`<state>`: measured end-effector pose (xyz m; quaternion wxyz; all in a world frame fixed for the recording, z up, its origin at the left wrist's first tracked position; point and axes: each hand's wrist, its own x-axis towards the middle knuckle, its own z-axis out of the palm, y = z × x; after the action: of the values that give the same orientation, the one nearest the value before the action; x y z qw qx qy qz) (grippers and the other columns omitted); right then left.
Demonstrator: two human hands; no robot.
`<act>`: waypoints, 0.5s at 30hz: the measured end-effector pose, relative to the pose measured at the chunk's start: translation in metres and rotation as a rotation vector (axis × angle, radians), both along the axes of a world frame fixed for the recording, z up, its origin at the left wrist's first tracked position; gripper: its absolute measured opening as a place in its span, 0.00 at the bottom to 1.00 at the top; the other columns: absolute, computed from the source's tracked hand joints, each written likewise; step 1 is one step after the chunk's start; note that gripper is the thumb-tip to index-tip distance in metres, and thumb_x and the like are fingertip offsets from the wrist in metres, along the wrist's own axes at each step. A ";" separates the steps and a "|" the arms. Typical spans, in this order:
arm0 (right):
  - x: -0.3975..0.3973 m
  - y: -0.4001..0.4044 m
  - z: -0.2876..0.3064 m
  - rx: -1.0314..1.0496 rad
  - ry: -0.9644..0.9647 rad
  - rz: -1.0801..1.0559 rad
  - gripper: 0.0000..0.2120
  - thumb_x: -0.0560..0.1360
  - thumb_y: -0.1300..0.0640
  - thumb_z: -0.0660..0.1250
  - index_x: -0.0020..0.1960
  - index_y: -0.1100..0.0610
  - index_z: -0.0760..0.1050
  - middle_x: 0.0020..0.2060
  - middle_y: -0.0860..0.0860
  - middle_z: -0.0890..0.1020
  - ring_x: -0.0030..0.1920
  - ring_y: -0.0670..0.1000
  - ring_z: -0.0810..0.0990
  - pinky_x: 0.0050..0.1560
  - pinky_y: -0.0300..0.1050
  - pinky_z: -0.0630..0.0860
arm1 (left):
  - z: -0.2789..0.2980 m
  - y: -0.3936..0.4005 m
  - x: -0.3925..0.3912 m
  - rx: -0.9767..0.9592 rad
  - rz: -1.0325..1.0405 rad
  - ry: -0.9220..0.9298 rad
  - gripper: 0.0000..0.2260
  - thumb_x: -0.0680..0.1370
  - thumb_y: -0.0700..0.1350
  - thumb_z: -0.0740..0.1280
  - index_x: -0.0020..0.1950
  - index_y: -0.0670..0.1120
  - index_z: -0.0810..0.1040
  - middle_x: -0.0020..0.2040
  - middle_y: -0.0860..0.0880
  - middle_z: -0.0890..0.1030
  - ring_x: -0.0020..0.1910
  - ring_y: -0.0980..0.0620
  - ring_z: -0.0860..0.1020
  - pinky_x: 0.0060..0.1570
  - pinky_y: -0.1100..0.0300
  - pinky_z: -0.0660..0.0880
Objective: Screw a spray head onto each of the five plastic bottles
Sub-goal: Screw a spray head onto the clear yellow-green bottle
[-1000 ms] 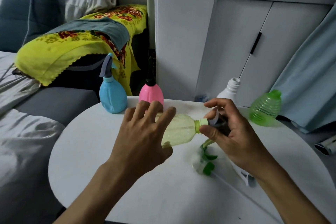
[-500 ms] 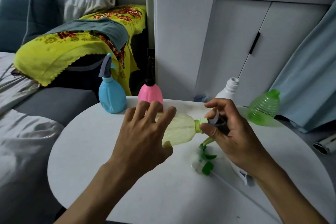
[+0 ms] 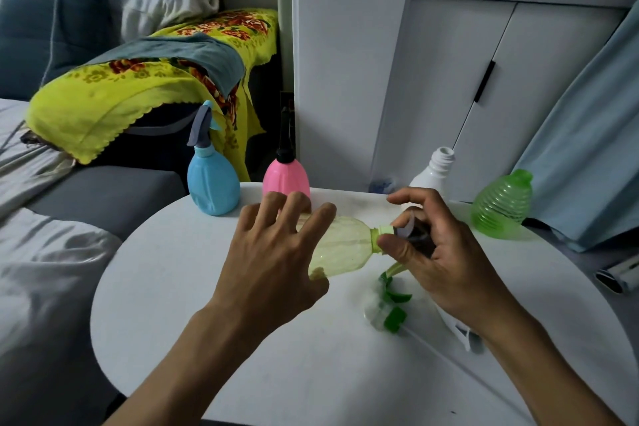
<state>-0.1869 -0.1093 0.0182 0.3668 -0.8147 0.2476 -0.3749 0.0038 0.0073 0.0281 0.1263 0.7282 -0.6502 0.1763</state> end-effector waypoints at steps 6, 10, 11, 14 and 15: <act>0.001 0.002 0.000 0.003 0.005 0.040 0.27 0.68 0.43 0.74 0.63 0.36 0.67 0.53 0.43 0.80 0.48 0.49 0.83 0.48 0.48 0.82 | 0.002 -0.001 0.002 -0.006 0.011 0.010 0.37 0.56 0.54 0.80 0.62 0.46 0.77 0.54 0.42 0.79 0.50 0.39 0.76 0.44 0.47 0.75; 0.000 0.001 0.001 0.005 0.002 0.040 0.25 0.68 0.38 0.73 0.61 0.35 0.68 0.48 0.42 0.80 0.46 0.48 0.82 0.47 0.50 0.83 | 0.002 0.000 0.002 -0.014 0.006 0.005 0.37 0.56 0.54 0.79 0.62 0.46 0.77 0.54 0.42 0.79 0.50 0.39 0.75 0.44 0.48 0.74; 0.000 0.000 0.001 0.006 0.006 0.031 0.24 0.68 0.35 0.71 0.61 0.35 0.68 0.47 0.42 0.80 0.45 0.48 0.82 0.47 0.50 0.82 | 0.002 0.000 0.001 -0.016 0.002 0.003 0.37 0.56 0.54 0.79 0.62 0.46 0.77 0.53 0.42 0.79 0.50 0.40 0.75 0.44 0.48 0.74; 0.000 0.000 0.001 0.009 0.006 0.008 0.23 0.70 0.32 0.68 0.60 0.38 0.70 0.42 0.44 0.79 0.39 0.46 0.81 0.43 0.46 0.81 | 0.001 -0.001 0.001 -0.025 -0.009 -0.001 0.36 0.56 0.54 0.79 0.62 0.46 0.77 0.53 0.43 0.79 0.50 0.40 0.75 0.43 0.48 0.74; 0.000 0.000 0.001 0.010 0.005 0.006 0.22 0.70 0.33 0.69 0.60 0.39 0.70 0.42 0.44 0.79 0.40 0.46 0.81 0.43 0.44 0.80 | 0.001 0.000 0.001 -0.026 -0.009 -0.001 0.36 0.56 0.54 0.79 0.62 0.46 0.77 0.53 0.43 0.79 0.50 0.40 0.74 0.43 0.48 0.74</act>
<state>-0.1865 -0.1092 0.0193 0.3714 -0.8145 0.2477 -0.3706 0.0044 0.0069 0.0292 0.1364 0.7235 -0.6511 0.1844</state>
